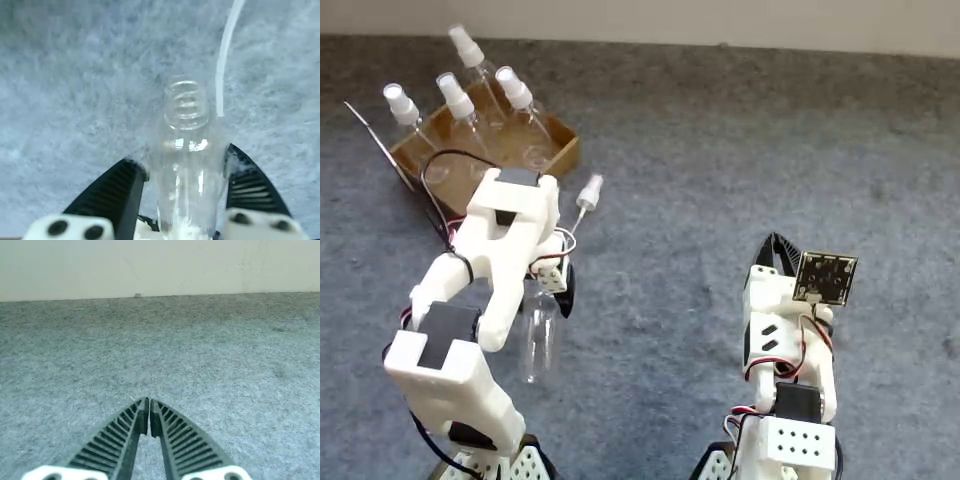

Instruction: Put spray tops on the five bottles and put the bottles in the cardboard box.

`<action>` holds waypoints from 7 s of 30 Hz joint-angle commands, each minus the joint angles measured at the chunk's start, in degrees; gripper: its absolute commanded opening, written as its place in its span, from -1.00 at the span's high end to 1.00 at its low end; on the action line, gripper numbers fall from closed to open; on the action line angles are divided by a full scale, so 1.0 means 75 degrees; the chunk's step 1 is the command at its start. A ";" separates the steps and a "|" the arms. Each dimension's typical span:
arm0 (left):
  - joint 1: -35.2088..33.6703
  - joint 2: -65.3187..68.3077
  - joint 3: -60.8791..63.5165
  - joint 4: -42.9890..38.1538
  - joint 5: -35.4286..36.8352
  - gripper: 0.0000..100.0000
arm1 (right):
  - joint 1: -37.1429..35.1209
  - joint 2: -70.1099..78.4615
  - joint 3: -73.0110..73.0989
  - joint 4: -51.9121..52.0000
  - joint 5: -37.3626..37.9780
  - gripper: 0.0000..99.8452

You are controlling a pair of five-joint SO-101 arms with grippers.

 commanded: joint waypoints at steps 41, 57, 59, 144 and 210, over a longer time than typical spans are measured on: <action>0.0193 -0.4097 -0.0416 0.1723 -0.1114 0.25 | -0.0100 -0.0029 0.1354 0.0018 0.0047 0.98; -0.0428 -0.4894 0.3429 -0.2192 -0.1160 0.25 | -0.0111 -0.0029 0.1354 0.0018 0.0047 0.98; -0.0428 -0.4882 0.3640 -0.2555 -0.1160 0.25 | -0.0111 -0.0029 0.1354 0.0018 0.0047 0.98; 0.0990 -0.7684 0.1635 -0.0551 -0.1149 0.87 | -0.0346 -0.0041 0.1354 0.0182 0.0047 0.98; -0.2432 -1.3169 0.8903 -0.6107 -0.1747 0.87 | -0.3147 0.3382 -0.5574 0.3640 -0.0023 0.78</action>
